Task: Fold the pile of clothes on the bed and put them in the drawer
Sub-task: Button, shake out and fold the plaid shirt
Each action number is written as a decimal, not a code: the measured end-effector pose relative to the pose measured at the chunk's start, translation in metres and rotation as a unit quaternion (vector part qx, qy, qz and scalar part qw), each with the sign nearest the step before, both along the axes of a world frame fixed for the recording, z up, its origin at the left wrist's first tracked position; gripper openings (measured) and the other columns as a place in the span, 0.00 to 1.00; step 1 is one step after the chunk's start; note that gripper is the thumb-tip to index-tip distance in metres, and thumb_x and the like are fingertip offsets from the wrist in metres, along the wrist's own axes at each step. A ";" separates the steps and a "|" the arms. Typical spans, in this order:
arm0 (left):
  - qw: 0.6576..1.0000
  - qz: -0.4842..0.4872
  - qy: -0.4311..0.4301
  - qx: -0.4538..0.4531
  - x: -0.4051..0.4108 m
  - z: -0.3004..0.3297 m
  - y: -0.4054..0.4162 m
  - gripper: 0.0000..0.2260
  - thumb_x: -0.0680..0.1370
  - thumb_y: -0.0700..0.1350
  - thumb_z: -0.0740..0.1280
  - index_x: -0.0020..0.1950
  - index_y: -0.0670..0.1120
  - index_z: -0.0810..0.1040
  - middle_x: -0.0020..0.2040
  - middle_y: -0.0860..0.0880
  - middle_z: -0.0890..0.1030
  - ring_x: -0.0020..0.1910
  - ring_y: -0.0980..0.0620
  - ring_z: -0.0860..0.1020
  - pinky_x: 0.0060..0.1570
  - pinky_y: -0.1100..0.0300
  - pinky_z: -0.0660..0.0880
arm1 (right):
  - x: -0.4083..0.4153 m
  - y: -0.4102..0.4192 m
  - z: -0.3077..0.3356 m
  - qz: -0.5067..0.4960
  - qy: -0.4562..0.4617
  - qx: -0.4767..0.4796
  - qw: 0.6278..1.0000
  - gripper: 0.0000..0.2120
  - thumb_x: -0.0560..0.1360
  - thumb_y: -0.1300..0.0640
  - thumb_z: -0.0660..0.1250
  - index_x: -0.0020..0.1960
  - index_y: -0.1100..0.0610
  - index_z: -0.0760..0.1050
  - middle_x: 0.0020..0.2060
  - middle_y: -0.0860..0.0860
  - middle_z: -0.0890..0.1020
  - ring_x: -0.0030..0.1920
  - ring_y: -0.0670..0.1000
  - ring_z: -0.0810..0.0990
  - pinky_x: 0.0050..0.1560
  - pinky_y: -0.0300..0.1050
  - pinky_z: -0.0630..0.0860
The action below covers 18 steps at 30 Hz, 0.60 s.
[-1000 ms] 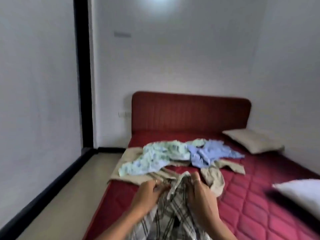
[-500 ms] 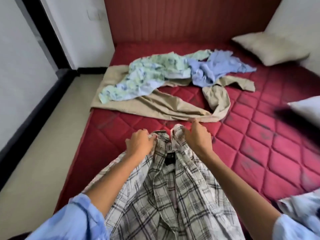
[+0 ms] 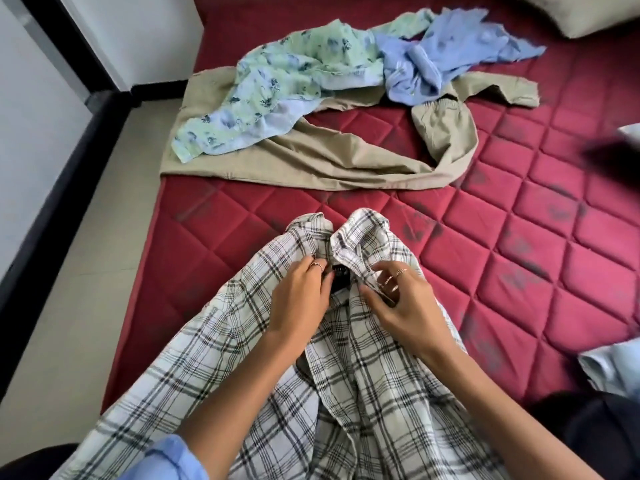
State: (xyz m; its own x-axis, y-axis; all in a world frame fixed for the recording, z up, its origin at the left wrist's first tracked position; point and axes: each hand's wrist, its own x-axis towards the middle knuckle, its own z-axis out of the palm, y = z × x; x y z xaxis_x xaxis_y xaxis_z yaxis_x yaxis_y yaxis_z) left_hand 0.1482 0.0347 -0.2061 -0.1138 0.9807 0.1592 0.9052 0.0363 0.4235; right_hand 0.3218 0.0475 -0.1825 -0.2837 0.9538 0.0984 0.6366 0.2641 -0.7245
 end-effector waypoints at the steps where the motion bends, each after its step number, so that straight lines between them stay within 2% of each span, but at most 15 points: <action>1: 1.000 0.010 0.005 -0.016 0.002 0.001 0.003 0.14 0.80 0.46 0.63 0.63 0.42 0.76 0.56 0.47 0.80 0.50 0.53 0.78 0.45 0.63 0.78 | -0.002 0.002 -0.001 0.003 -0.006 0.000 1.000 0.18 0.74 0.45 0.69 0.60 0.53 0.73 0.47 0.45 0.77 0.43 0.41 0.76 0.46 0.40 0.77; 4: 0.998 0.046 0.010 -0.041 0.006 0.002 0.007 0.14 0.79 0.43 0.66 0.63 0.43 0.76 0.56 0.49 0.79 0.50 0.54 0.78 0.42 0.65 0.76 | -0.009 0.008 -0.004 0.003 -0.023 -0.010 1.000 0.18 0.75 0.46 0.69 0.61 0.53 0.73 0.48 0.46 0.78 0.44 0.44 0.78 0.46 0.43 0.79; 7: 0.994 0.083 0.002 -0.067 0.010 0.001 0.010 0.14 0.78 0.42 0.67 0.63 0.43 0.76 0.57 0.49 0.80 0.51 0.53 0.79 0.42 0.65 0.77 | -0.013 0.011 -0.009 -0.006 -0.012 -0.023 1.000 0.09 0.77 0.52 0.67 0.55 0.55 0.77 0.46 0.48 0.80 0.42 0.47 0.79 0.44 0.49 0.80; 9: 0.992 0.099 0.001 -0.076 0.014 0.002 0.012 0.12 0.78 0.44 0.67 0.60 0.43 0.77 0.54 0.49 0.80 0.47 0.53 0.79 0.37 0.64 0.76 | -0.012 0.014 -0.012 -0.015 0.009 -0.046 0.999 0.07 0.78 0.55 0.65 0.53 0.56 0.79 0.44 0.50 0.82 0.40 0.48 0.80 0.43 0.49 0.80; 12: 0.987 0.124 -0.034 -0.091 0.018 0.006 0.014 0.06 0.78 0.46 0.66 0.53 0.45 0.78 0.49 0.51 0.80 0.39 0.55 0.79 0.28 0.68 0.68 | -0.012 0.020 -0.009 -0.037 0.084 -0.112 0.989 0.06 0.78 0.56 0.66 0.50 0.57 0.80 0.36 0.49 0.82 0.32 0.45 0.77 0.33 0.38 0.75; 15: 0.981 0.142 -0.109 -0.074 0.025 0.021 0.011 0.01 0.78 0.43 0.67 0.47 0.47 0.77 0.45 0.51 0.80 0.38 0.57 0.78 0.27 0.70 0.68 | -0.009 0.027 -0.005 -0.051 0.167 -0.211 0.962 0.07 0.77 0.55 0.69 0.44 0.58 0.80 0.30 0.50 0.80 0.28 0.44 0.73 0.29 0.41 0.71; 18: 0.974 0.142 -0.173 -0.045 0.031 0.040 0.001 0.04 0.77 0.40 0.69 0.44 0.48 0.77 0.39 0.53 0.80 0.36 0.61 0.78 0.27 0.73 0.71 | -0.003 0.030 0.001 -0.037 0.250 -0.293 0.922 0.08 0.76 0.57 0.70 0.43 0.62 0.80 0.30 0.49 0.78 0.29 0.43 0.72 0.31 0.37 0.70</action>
